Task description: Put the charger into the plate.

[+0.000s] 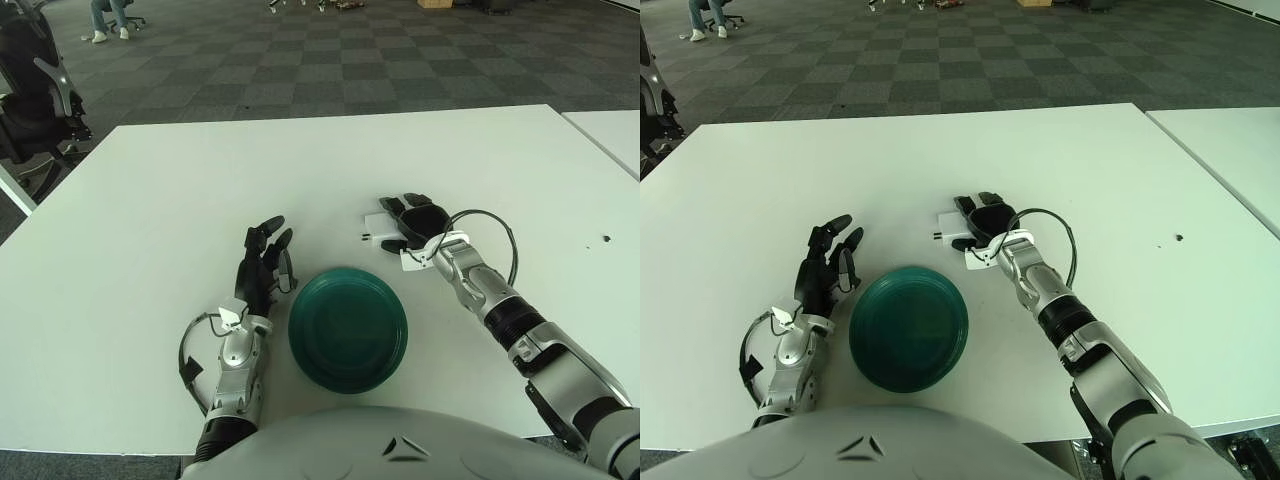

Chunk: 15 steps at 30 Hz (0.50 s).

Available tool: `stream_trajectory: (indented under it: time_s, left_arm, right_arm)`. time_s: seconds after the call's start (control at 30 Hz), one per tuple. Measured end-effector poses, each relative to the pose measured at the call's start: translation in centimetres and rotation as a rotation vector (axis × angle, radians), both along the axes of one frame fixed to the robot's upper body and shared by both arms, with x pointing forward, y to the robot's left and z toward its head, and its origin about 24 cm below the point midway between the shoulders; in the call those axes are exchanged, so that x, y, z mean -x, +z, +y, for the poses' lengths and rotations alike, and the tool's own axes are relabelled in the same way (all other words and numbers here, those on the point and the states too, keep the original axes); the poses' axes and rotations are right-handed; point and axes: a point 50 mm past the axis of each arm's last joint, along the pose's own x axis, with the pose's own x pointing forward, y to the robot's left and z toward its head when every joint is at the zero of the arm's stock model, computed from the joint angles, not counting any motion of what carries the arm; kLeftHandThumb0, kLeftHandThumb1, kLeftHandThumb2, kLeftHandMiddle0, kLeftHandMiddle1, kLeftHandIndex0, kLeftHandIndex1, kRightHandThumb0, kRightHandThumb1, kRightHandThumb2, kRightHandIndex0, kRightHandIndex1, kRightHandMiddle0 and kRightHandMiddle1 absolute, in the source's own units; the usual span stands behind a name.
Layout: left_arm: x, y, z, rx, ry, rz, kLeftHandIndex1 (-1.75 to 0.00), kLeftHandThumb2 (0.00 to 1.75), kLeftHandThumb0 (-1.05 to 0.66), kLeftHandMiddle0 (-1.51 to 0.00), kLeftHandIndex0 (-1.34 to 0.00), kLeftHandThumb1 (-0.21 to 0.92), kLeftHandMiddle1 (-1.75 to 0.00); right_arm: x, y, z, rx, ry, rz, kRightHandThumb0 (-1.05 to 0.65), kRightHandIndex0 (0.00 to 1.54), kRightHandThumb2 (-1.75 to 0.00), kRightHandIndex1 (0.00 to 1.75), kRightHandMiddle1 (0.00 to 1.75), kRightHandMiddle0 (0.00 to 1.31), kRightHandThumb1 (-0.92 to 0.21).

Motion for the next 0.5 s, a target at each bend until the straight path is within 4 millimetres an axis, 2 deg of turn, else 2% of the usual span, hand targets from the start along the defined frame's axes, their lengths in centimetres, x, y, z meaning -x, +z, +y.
stream_trajectory:
  time_s: [0.5]
  left_arm:
    - [0.09,0.11,-0.49,-0.016,0.006,-0.003,-1.04,0.92,-0.87,-0.38,0.00,0.92,-0.36]
  right_arm:
    - [-1.00,-0.15,-0.50,-0.035,-0.034,0.041,-0.76,0.24,-0.77,0.02,0.49,0.00,-0.92]
